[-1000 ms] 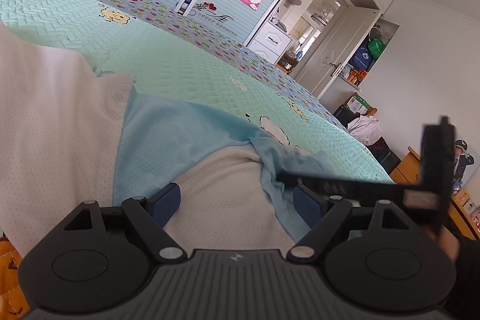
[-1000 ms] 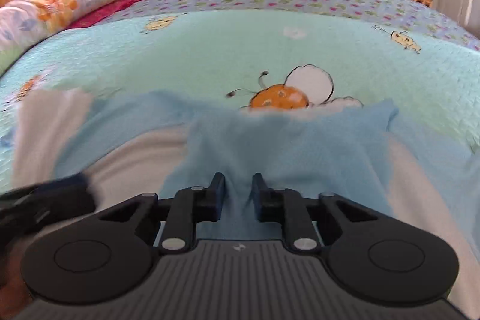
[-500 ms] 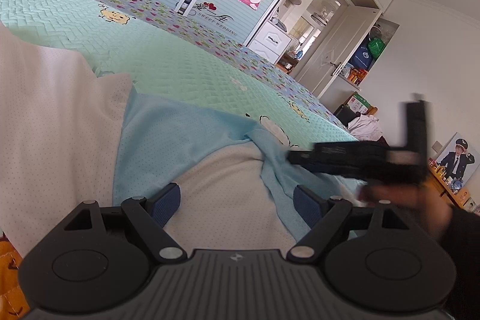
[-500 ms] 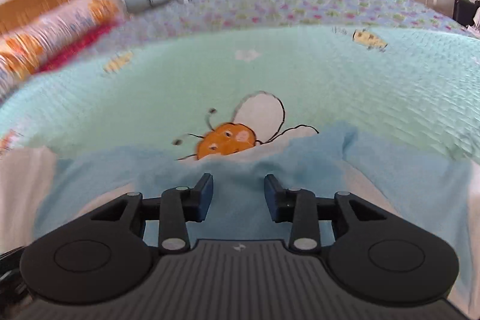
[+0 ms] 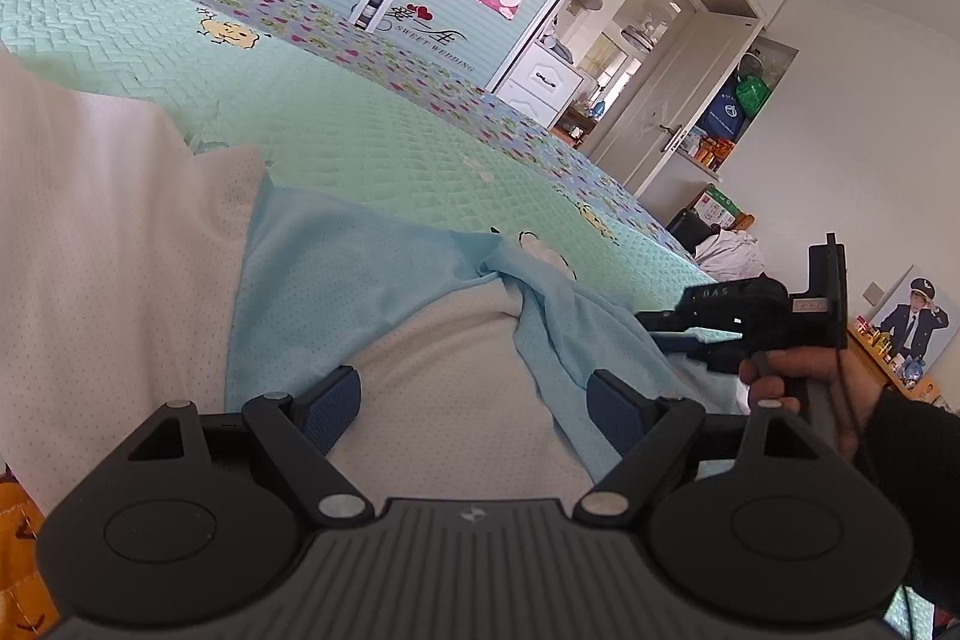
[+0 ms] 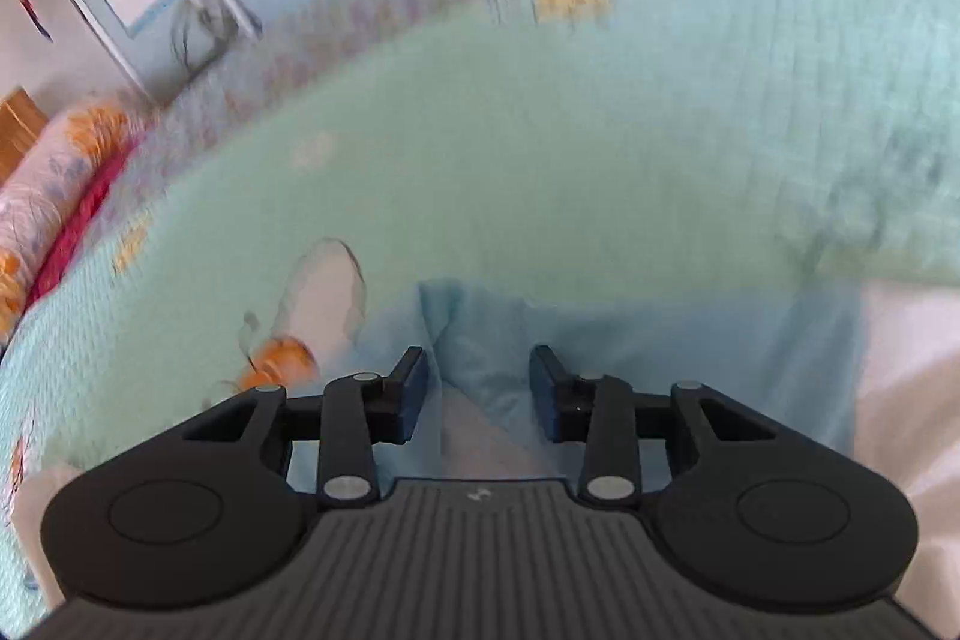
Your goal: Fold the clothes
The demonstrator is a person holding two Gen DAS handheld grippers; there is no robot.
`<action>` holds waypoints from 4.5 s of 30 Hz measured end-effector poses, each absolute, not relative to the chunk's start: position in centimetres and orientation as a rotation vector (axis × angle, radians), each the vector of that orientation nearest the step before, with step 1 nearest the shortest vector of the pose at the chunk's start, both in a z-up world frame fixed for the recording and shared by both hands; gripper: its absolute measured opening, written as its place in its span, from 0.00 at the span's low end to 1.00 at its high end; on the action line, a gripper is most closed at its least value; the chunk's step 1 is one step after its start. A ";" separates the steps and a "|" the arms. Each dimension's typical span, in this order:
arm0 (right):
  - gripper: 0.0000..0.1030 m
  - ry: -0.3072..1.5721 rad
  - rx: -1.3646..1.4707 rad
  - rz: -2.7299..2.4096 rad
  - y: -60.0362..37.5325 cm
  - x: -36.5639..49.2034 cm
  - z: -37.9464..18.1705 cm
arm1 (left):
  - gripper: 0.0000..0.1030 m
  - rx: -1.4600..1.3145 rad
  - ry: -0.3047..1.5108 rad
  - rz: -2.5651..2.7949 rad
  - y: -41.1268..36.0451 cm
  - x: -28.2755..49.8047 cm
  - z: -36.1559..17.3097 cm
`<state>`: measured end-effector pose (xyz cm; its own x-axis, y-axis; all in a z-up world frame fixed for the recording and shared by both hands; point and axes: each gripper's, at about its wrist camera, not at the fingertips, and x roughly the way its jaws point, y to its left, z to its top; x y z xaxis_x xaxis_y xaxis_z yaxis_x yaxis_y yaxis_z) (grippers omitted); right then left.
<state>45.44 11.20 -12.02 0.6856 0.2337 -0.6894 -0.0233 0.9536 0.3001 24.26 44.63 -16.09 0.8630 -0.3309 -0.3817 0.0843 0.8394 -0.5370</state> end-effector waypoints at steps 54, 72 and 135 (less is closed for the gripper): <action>0.11 0.520 0.410 0.325 -32.1 19.8 -10.3 | 0.80 -0.251 0.631 0.130 36.2 8.1 -7.3; 0.46 0.559 1.134 0.014 -28.6 17.4 -17.2 | 0.80 -0.261 0.651 0.101 34.9 4.6 -5.6; 0.72 0.554 0.216 -0.009 -9.7 13.1 -15.4 | 0.81 -0.697 0.537 0.349 49.4 4.3 -7.0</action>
